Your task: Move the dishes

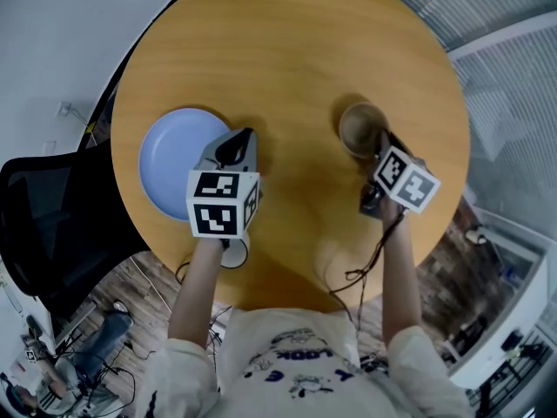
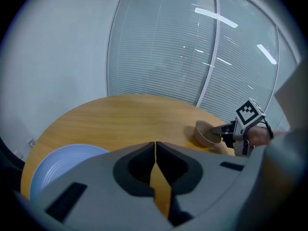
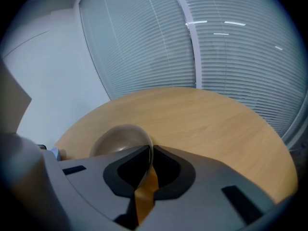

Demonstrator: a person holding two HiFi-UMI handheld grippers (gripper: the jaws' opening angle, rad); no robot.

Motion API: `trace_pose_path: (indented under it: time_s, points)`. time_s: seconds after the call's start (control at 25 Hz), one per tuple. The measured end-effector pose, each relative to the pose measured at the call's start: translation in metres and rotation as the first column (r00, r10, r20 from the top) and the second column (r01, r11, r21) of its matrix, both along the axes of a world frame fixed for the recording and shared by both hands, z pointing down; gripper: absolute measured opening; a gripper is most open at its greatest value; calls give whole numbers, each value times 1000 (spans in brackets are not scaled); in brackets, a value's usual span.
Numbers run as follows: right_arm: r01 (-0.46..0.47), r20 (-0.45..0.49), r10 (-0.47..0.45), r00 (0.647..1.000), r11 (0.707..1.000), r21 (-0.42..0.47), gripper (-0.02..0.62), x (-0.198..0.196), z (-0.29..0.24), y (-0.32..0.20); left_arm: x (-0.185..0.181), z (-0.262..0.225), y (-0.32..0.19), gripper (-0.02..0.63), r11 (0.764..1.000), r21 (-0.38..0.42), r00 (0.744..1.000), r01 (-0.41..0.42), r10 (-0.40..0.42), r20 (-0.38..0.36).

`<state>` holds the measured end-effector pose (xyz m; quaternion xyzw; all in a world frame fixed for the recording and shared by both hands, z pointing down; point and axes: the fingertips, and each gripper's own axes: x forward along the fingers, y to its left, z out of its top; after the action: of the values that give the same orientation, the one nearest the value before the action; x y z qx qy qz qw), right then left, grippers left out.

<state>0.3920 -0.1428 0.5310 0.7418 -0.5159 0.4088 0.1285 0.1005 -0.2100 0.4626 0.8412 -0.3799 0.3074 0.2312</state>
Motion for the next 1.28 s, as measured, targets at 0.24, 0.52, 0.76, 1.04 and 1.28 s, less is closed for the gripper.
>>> trace_pose_path:
  time_s: [0.24,0.52,0.76,1.04,1.28]
  points:
    - [4,44,-7,999,998,62,18,-6,-21,-8,-2,-9,2,9,1000,11,1000,21,-20,-11]
    - [34,30,-37,999,993,109,18,-40,-51,-26,-34,-23,1,9,998,33,997,62,-61,-39]
    - [81,8,-83,997,987,140,18,-83,-77,-56,-76,-34,-8,9,993,51,993,107,-103,-61]
    - [169,5,-173,985,972,164,18,-150,-97,-98,-132,-44,-17,8,985,61,984,162,-157,-81]
    - [236,36,-245,969,958,163,18,-207,-100,-138,-174,-44,-29,8,973,47,970,224,-218,-110]
